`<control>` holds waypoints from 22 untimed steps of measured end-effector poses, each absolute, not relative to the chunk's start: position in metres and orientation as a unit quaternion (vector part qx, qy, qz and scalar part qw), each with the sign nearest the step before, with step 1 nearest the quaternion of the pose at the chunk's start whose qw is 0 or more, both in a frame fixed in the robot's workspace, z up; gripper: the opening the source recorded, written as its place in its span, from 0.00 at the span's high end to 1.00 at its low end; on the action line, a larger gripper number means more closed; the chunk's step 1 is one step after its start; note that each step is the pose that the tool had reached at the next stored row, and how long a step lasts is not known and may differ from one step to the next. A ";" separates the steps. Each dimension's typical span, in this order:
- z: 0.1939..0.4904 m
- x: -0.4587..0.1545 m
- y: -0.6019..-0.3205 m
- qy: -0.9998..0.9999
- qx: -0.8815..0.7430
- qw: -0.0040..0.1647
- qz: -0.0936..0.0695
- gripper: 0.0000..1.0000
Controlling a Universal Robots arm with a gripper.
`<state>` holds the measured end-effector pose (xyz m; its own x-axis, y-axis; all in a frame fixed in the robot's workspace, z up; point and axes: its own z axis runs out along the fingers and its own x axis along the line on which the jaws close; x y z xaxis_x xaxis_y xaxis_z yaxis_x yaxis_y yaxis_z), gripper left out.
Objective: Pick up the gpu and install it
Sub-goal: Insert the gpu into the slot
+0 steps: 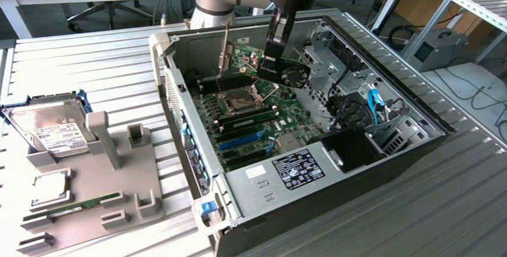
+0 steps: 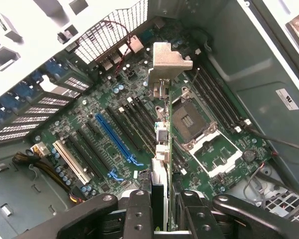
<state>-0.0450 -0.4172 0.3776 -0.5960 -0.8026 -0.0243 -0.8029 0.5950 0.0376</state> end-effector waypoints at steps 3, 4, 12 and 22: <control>0.378 -0.045 -0.417 0.892 -0.452 0.002 0.022 0.74; 0.378 -0.045 -0.417 0.891 -0.453 0.002 0.022 0.74; 0.378 -0.045 -0.417 0.888 -0.459 0.002 0.022 0.74; 0.378 -0.045 -0.417 0.884 -0.467 0.002 0.022 0.74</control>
